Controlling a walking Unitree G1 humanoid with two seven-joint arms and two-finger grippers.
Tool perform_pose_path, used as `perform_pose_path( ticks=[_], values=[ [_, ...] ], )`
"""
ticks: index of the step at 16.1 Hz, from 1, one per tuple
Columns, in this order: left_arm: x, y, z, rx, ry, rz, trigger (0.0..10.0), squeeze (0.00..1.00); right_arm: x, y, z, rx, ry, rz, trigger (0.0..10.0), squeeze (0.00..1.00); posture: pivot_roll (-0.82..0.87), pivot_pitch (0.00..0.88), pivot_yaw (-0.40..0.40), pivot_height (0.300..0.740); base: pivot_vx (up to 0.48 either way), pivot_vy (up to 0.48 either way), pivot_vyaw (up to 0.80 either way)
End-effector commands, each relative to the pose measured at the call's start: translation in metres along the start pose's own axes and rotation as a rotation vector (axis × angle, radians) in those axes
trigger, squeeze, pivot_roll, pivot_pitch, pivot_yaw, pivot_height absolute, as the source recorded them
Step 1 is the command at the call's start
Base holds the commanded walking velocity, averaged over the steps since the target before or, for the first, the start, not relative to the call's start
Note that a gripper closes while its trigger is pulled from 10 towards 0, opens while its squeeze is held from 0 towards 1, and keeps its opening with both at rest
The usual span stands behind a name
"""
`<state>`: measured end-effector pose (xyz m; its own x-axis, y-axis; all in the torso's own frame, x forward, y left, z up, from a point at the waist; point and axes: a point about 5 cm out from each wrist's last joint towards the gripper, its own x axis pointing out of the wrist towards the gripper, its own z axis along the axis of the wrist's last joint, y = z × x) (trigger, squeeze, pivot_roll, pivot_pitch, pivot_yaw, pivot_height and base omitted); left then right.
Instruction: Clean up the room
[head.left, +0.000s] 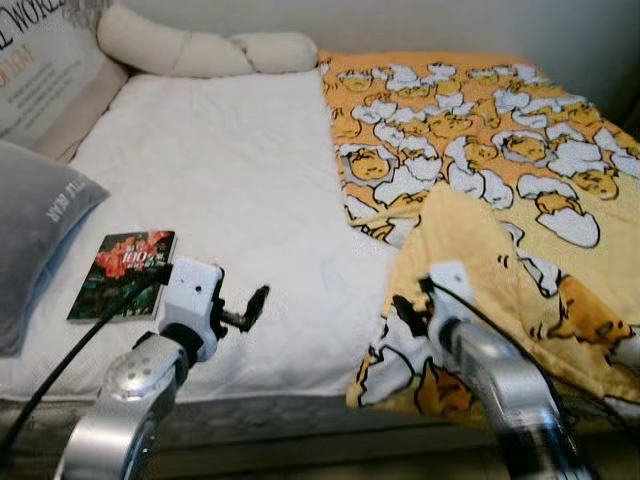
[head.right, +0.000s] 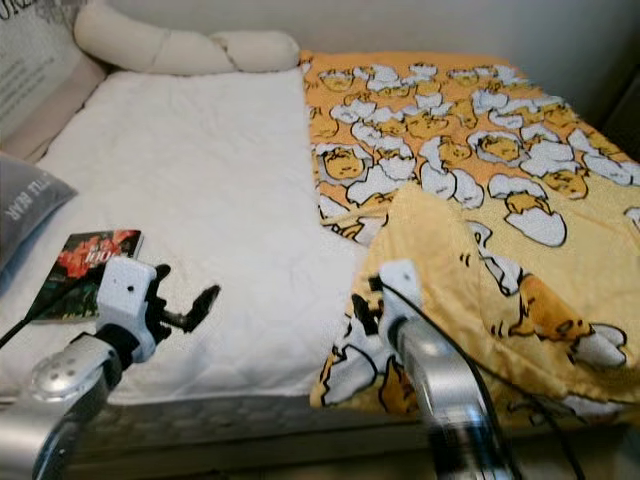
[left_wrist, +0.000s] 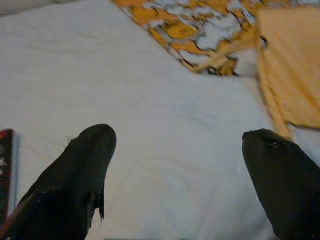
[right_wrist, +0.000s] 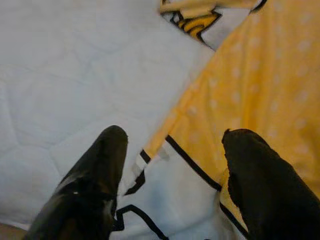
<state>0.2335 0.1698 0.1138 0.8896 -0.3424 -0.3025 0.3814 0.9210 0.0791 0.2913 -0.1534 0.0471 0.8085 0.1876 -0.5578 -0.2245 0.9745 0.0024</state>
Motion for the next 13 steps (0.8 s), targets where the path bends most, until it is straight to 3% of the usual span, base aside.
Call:
perform_pose_path(
  ticks=[1,4,8,9,10,13],
  values=[
    [-0.001,-0.006,0.002,0.016,0.013,-0.073,10.0,0.0,0.01,-0.001,-0.003,-0.006,0.04,-0.012,10.0,1.0,0.08,0.0,-0.004,0.74,0.0,0.0,0.0],
    [-0.006,-0.012,0.007,0.051,0.044,-0.204,10.0,0.0,0.032,0.002,0.0,0.007,0.107,0.005,10.0,1.0,0.1,0.0,0.01,0.74,0.0,0.0,0.0],
    [-0.016,-0.012,0.012,0.107,0.084,-0.313,10.0,0.0,0.043,0.003,0.014,0.028,0.117,-0.036,10.0,1.0,0.15,0.0,0.006,0.74,0.0,0.0,0.0],
    [-0.02,-0.011,0.013,0.116,0.092,-0.32,10.0,0.0,0.044,0.003,0.017,0.02,0.118,-0.049,10.0,0.63,0.17,0.0,0.001,0.74,0.0,0.0,0.0],
    [-0.032,-0.008,0.014,0.127,0.113,-0.321,10.0,0.0,0.046,0.005,0.019,0.052,0.123,-0.049,10.0,0.0,0.22,0.0,-0.006,0.74,0.0,0.0,0.0],
    [-0.056,-0.01,0.021,0.147,0.14,-0.327,10.0,0.0,0.047,0.008,0.01,0.094,0.153,-0.041,10.0,0.0,0.29,0.037,-0.007,0.74,0.0,0.0,0.0]
  ],
)
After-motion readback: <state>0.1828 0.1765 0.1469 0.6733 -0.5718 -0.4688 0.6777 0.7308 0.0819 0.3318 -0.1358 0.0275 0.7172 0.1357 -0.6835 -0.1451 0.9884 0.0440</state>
